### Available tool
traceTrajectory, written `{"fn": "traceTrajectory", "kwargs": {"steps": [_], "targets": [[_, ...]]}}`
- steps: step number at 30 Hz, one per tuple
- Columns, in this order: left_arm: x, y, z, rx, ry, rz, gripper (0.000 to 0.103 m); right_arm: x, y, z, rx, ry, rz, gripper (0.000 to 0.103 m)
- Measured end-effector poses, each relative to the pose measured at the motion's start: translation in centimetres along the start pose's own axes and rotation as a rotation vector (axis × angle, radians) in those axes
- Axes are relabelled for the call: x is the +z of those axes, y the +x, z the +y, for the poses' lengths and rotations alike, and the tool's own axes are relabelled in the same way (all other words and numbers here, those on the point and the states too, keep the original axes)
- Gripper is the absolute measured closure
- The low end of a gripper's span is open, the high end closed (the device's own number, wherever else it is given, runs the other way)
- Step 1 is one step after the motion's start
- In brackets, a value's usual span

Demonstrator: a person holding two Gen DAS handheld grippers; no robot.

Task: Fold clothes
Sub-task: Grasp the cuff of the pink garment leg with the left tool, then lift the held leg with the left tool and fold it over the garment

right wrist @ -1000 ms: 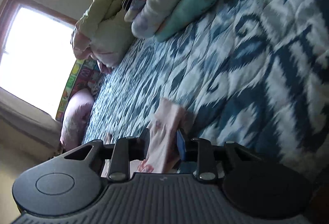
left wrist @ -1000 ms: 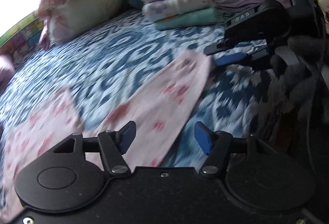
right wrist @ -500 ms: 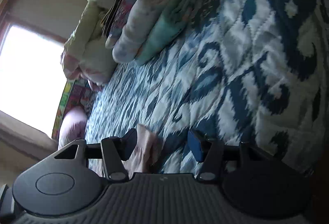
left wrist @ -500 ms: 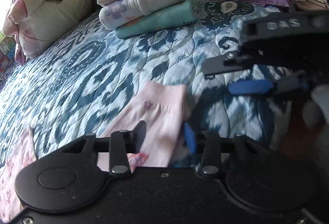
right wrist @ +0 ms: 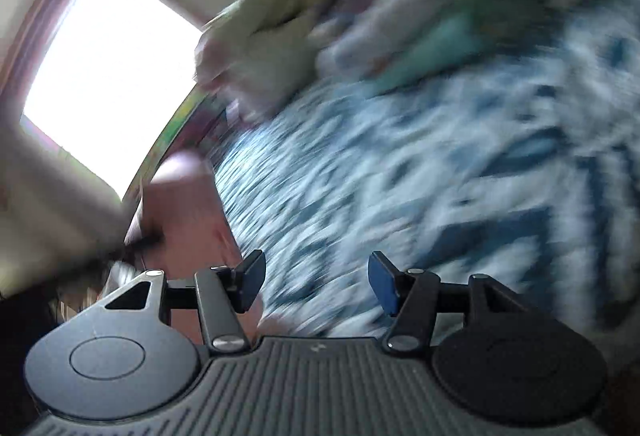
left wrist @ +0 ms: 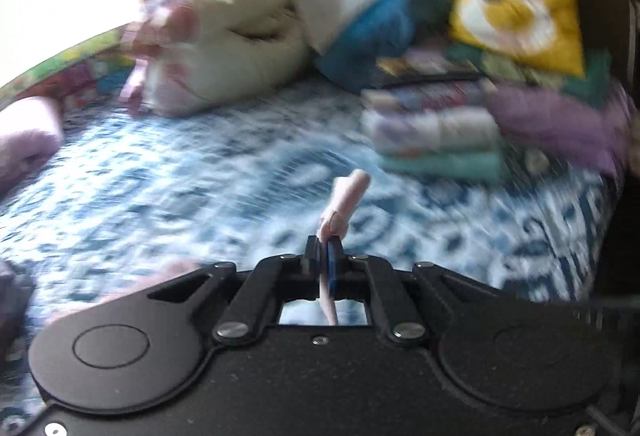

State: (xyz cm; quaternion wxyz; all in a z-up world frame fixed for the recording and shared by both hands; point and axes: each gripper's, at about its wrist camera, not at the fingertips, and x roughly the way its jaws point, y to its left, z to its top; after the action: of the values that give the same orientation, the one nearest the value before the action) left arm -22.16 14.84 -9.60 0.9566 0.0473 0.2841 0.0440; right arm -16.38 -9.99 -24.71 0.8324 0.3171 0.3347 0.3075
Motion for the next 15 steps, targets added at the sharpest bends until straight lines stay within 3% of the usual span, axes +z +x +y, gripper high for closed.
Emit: {"fn": "traceTrajectory", "kwargs": {"steps": [8, 15], "targets": [[-0.8, -4.7, 8.2, 0.094, -0.109, -0.019, 0.101, -6.8, 3.3, 11.0, 0.111, -0.447, 0.168, 0.042], [-2.4, -7.4, 12.4, 0.155, -0.165, -0.039, 0.101, -13.5, 5.8, 17.0, 0.005, -0.777, 0.198, 0.042]]}}
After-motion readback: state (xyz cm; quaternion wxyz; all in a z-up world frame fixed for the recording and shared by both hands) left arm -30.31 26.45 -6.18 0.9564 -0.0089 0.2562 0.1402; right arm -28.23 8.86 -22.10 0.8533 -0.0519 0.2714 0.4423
